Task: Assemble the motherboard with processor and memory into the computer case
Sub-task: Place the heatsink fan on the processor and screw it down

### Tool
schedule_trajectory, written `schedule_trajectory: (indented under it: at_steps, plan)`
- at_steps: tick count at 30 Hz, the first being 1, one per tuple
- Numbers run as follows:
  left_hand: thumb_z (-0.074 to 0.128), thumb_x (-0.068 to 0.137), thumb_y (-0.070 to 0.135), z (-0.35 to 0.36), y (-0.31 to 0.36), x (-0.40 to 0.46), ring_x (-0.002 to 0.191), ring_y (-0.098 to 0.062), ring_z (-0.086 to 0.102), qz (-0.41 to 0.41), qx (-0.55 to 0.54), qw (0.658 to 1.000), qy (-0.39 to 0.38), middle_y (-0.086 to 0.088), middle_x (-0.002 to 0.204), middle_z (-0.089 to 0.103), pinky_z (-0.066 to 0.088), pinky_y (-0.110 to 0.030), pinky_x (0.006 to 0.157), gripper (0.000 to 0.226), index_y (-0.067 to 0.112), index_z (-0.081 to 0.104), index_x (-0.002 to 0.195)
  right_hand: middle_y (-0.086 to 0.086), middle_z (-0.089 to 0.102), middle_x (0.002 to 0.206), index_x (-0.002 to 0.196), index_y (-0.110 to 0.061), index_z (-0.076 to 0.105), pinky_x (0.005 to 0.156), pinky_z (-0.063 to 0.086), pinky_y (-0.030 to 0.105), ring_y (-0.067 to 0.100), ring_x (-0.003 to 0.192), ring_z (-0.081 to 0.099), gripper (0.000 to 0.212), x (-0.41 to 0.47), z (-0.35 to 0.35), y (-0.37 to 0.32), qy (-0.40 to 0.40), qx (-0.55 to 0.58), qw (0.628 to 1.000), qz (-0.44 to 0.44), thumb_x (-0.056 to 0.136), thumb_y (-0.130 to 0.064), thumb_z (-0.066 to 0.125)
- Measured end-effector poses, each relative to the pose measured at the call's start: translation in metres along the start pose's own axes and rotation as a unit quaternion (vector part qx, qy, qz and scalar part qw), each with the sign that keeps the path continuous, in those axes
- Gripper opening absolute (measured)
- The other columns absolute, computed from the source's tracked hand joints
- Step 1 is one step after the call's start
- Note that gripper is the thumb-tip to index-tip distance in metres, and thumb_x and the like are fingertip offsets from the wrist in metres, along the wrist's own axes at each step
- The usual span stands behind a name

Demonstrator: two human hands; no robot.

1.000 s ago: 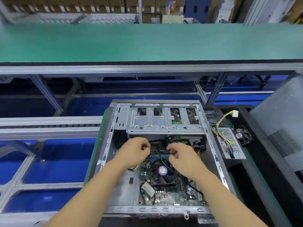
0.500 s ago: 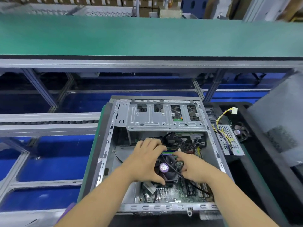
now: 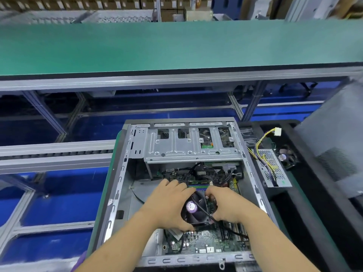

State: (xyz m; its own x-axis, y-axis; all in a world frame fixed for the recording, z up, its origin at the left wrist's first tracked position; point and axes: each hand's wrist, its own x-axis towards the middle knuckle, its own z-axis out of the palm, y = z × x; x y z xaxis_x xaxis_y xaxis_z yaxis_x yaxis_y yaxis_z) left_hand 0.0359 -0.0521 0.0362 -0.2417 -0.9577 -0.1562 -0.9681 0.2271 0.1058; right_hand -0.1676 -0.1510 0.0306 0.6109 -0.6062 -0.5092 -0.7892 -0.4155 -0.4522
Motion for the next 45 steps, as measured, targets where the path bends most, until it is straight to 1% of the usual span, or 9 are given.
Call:
schedule_trajectory:
  at_steps: [11, 24, 28, 31, 34, 37, 39, 42, 45]
  plan:
    - [0.064, 0.06, 0.078, 0.002, -0.005, 0.001, 0.098, -0.011, 0.035, 0.011, -0.079, 0.997, -0.014, 0.012, 0.112, 0.045, 0.038, -0.03, 0.09, 0.1, 0.027, 0.039, 0.142, -0.004, 0.058, 0.09, 0.134, -0.024, 0.048, 0.071, 0.055, 0.039, 0.016, 0.076, 0.06, 0.064, -0.002, -0.002, -0.003, -0.006, -0.011, 1.0, 0.003, 0.078, -0.014, 0.076]
    - [0.071, 0.053, 0.08, 0.007, -0.002, 0.003, 0.108, -0.015, 0.038, -0.007, -0.087, 0.996, -0.036, 0.011, 0.122, 0.042, 0.041, -0.034, 0.094, 0.111, 0.032, 0.031, 0.144, -0.008, 0.051, 0.082, 0.11, -0.028, 0.043, 0.056, 0.041, 0.029, 0.01, 0.069, 0.049, 0.066, 0.002, 0.002, -0.007, -0.027, -0.007, 0.999, 0.029, 0.069, -0.018, 0.092]
    - [0.07, 0.052, 0.082, 0.009, -0.004, -0.001, 0.114, -0.015, 0.037, -0.008, -0.09, 0.995, -0.047, 0.012, 0.129, 0.04, 0.039, -0.034, 0.099, 0.117, 0.035, 0.024, 0.149, -0.012, 0.049, 0.082, 0.117, -0.027, 0.044, 0.058, 0.039, 0.026, 0.007, 0.072, 0.049, 0.074, 0.001, 0.001, -0.005, -0.031, 0.002, 0.999, 0.037, 0.065, -0.023, 0.096]
    - [0.066, 0.057, 0.084, 0.004, -0.014, -0.009, 0.123, -0.011, 0.037, -0.039, -0.192, 0.978, -0.067, 0.015, 0.138, 0.043, 0.038, -0.033, 0.104, 0.109, 0.045, 0.023, 0.15, -0.005, 0.065, 0.096, 0.135, -0.024, 0.051, 0.058, 0.045, 0.02, 0.013, 0.078, 0.062, 0.066, -0.004, 0.003, -0.004, -0.029, 0.008, 0.999, 0.034, 0.079, -0.008, 0.083]
    - [0.043, 0.083, 0.078, -0.002, -0.024, -0.014, 0.131, -0.011, 0.039, -0.106, -0.232, 0.967, -0.022, 0.015, 0.142, 0.05, 0.04, -0.038, 0.107, 0.074, 0.046, 0.031, 0.148, 0.006, 0.067, 0.115, 0.147, -0.017, 0.05, 0.057, 0.045, 0.018, 0.011, 0.073, 0.058, 0.059, -0.012, 0.004, -0.005, 0.004, 0.037, 0.998, 0.056, 0.093, 0.008, 0.052]
    - [0.033, 0.102, 0.045, -0.003, -0.024, -0.016, 0.122, -0.019, 0.046, -0.148, -0.11, 0.983, 0.008, 0.012, 0.136, 0.057, 0.044, -0.043, 0.1, 0.042, 0.038, 0.045, 0.141, 0.002, 0.07, 0.106, 0.131, -0.019, 0.063, 0.069, 0.056, 0.032, 0.016, 0.076, 0.065, 0.037, -0.017, -0.001, -0.014, 0.183, 0.029, 0.982, 0.041, 0.1, -0.009, 0.047]
    - [0.035, 0.1, 0.026, -0.001, -0.025, -0.017, 0.121, -0.024, 0.046, -0.184, -0.068, 0.98, -0.027, 0.005, 0.138, 0.054, 0.044, -0.044, 0.098, 0.041, 0.032, 0.047, 0.138, -0.012, 0.064, 0.11, 0.122, -0.032, 0.067, 0.078, 0.056, 0.032, 0.013, 0.09, 0.067, 0.028, -0.02, -0.002, -0.026, 0.236, -0.003, 0.972, -0.024, 0.1, -0.025, 0.051]
    - [0.04, 0.095, 0.02, 0.0, -0.029, -0.018, 0.122, -0.027, 0.049, -0.244, -0.099, 0.963, -0.057, -0.002, 0.137, 0.055, 0.045, -0.041, 0.093, 0.043, 0.029, 0.051, 0.136, -0.017, 0.043, 0.126, 0.13, -0.035, 0.062, 0.087, 0.051, 0.033, 0.011, 0.11, 0.056, 0.043, -0.015, 0.005, -0.043, 0.142, -0.073, 0.982, -0.101, 0.094, -0.058, 0.058]
    - [0.045, 0.089, 0.02, 0.0, -0.027, -0.017, 0.101, -0.025, 0.061, -0.285, -0.162, 0.943, -0.052, -0.003, 0.111, 0.068, 0.047, -0.034, 0.076, 0.026, 0.023, 0.064, 0.106, -0.011, 0.029, 0.15, 0.147, -0.029, 0.049, 0.105, 0.044, 0.041, 0.016, 0.131, 0.036, 0.079, -0.005, 0.012, -0.05, 0.076, -0.179, 0.97, -0.144, 0.082, -0.072, 0.063]
